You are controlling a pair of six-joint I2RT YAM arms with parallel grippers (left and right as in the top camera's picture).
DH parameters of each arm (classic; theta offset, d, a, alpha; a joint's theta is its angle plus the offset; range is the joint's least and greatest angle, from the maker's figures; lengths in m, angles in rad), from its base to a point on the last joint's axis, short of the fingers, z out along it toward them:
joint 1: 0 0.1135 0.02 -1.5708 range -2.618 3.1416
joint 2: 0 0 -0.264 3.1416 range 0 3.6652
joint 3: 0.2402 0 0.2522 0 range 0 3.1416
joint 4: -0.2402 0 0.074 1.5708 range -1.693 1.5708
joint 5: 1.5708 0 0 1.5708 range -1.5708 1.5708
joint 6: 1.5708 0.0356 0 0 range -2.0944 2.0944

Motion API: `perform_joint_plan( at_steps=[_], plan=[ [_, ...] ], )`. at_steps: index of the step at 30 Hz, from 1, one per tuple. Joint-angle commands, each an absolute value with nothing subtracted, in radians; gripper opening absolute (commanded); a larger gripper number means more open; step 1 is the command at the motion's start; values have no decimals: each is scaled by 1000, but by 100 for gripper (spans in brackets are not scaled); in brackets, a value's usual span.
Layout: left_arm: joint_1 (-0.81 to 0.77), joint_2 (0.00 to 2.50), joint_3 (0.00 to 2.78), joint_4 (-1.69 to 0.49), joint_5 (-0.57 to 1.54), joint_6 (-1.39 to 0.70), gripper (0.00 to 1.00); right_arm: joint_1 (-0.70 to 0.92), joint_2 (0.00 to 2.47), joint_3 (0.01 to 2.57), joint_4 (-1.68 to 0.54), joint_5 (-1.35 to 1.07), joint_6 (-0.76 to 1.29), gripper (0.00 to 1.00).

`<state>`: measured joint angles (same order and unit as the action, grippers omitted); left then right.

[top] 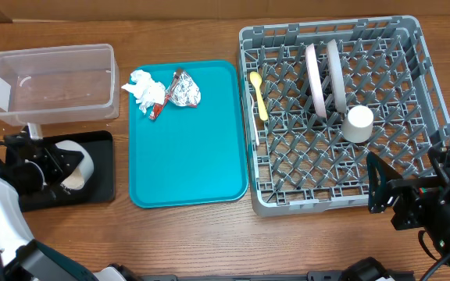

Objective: Sort waste into correct bins and load items into the dishwasher rack
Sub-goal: 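Carry the rice bowl left over the black tray, then tip the bowl to pour the rice onto the black tray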

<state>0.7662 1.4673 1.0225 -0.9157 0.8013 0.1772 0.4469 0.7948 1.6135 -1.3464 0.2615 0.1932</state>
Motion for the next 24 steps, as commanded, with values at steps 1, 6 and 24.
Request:
perform_joint_plan(
  at_steps=[1,6,24],
  plan=[
    [773,1470,968,-849,980,328,4,451,791,1610,-1341,261,189,100],
    [788,1471,921,-801,1062,406,4,451,791,1610,-1341,261,189,100],
    [1078,1472,780,-746,1434,445,9,451,791,1610,-1341,261,189,100]
  ],
)
